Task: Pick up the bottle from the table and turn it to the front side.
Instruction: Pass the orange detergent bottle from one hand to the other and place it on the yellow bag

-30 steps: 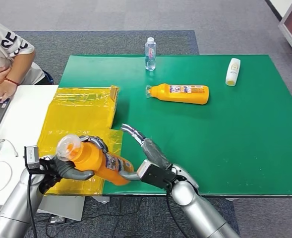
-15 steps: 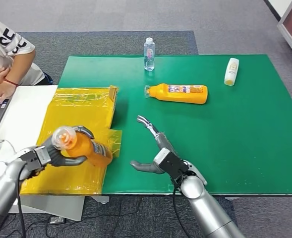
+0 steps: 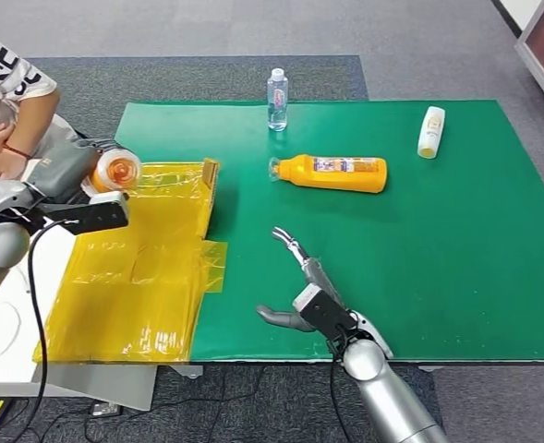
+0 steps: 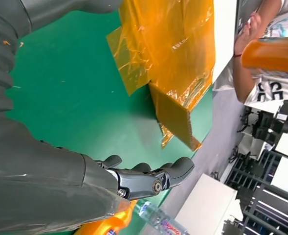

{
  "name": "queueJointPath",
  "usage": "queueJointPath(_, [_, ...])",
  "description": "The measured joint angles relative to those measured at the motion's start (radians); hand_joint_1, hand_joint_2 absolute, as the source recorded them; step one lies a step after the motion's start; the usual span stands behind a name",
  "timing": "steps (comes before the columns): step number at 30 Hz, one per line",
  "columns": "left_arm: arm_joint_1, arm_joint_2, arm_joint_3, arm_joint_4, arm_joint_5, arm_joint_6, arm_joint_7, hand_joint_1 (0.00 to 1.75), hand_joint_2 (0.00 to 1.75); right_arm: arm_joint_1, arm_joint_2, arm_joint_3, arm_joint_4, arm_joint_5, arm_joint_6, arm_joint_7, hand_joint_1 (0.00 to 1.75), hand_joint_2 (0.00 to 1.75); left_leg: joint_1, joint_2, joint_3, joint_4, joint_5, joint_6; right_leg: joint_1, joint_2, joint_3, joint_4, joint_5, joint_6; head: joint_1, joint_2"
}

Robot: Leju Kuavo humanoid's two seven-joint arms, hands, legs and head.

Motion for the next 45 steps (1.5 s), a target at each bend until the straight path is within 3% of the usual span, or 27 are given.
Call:
queueJointPath(7, [-0.032, -0.044, -0.088, 0.06, -0.049, -0.025, -0.001, 1.75, 1.75, 0.009, 0.006, -0.011, 0.006, 0.023, -0.003, 0.008, 0.0, 1.75, -0.001, 0.001, 0.0, 0.0, 0.0, 0.0, -0.001, 0.001, -0.002, 0.0, 0.0, 0.0, 0.0, 0.0])
queueJointPath(12, [-0.142, -0.036, -0.217, 0.138, 0.039, -0.247, -0.017, 1.75, 1.75, 0.003, 0.014, -0.014, 0.033, 0.027, -0.002, 0.005, 0.0, 1.75, 0.0, 0.001, 0.0, 0.0, 0.0, -0.001, 0.0, 0.001, 0.0, 0.0, 0.0, 0.0, 0.0, 0.0])
queueJointPath(15, [-0.26, 0.008, -0.349, 0.157, 0.262, -0.497, -0.004, 1.75, 1.75, -0.022, 0.025, -0.012, 0.082, 0.019, 0.01, -0.006, 0.0, 1.75, 0.0, 0.001, 0.0, 0.0, 0.0, -0.001, 0.0, 0.002, 0.0, 0.0, 0.0, 0.0, 0.0, 0.0])
queueJointPath(18, [-0.395, 0.07, -0.513, 0.141, 0.608, -0.679, 0.107, 1.75, 1.75, -0.046, 0.035, 0.001, 0.14, 0.0, 0.018, -0.017, 0.0, 1.75, 0.0, 0.001, 0.001, 0.0, 0.0, 0.0, 0.0, 0.002, 0.0, 0.0, 0.0, 0.0, 0.0, 0.0])
queueJointPath(22, [-0.589, 0.163, -0.771, 0.053, 1.105, -0.774, 0.342, 1.75, 1.75, -0.073, 0.047, 0.033, 0.2, -0.026, 0.031, -0.021, 0.0, 1.75, 0.0, 0.001, 0.003, -0.001, -0.001, -0.001, 0.0, 0.002, 0.004, -0.001, -0.001, 0.0, 0.0, 0.0])
queueJointPath(27, [-0.717, 0.253, -0.932, -0.054, 1.312, -0.796, 0.482, 1.75, 1.75, -0.096, 0.056, 0.067, 0.235, -0.046, 0.033, -0.017, 0.0, 1.75, -0.001, 0.002, 0.005, -0.001, -0.003, -0.001, 0.0, 0.003, 0.005, -0.002, -0.002, 0.0, 0.0, 0.0])
queueJointPath(33, [-0.789, 0.318, -0.999, -0.115, 1.296, -0.786, 0.487, 1.75, 1.75, -0.119, 0.064, 0.088, 0.25, -0.056, 0.032, -0.015, 0.0, 1.75, 0.0, 0.0, 0.005, -0.001, -0.003, 0.0, 0.0, 0.001, 0.007, -0.001, -0.004, 0.001, 0.0, 0.0])
queueJointPath(37, [-0.818, 0.334, -1.016, -0.124, 1.127, -0.743, 0.426, 1.75, 1.75, -0.133, 0.068, 0.093, 0.254, -0.059, 0.017, -0.008, 0.0, 1.75, 0.0, 0.0, 0.005, -0.001, -0.003, 0.001, 0.0, 0.001, 0.008, -0.001, -0.003, 0.001, 0.0, 0.0])
queueJointPath(41, [-0.808, 0.314, -1.021, -0.085, 0.835, -0.642, 0.285, 1.75, 1.75, -0.134, 0.075, 0.094, 0.254, -0.05, -0.005, -0.001, 0.0, 1.75, 0.0, 0.0, 0.005, -0.001, -0.002, 0.001, 0.0, 0.0, 0.006, -0.001, -0.003, 0.002, 0.0, 0.0])
queueJointPath(45, [-0.748, 0.253, -1.021, 0.017, 0.598, -0.513, 0.177, 1.75, 1.75, -0.134, 0.085, 0.091, 0.254, -0.026, -0.018, 0.003, 0.0, 1.75, 0.0, 0.0, 0.004, -0.001, -0.001, 0.001, 0.0, 0.0, 0.006, -0.001, -0.002, 0.001, 0.0, 0.0])
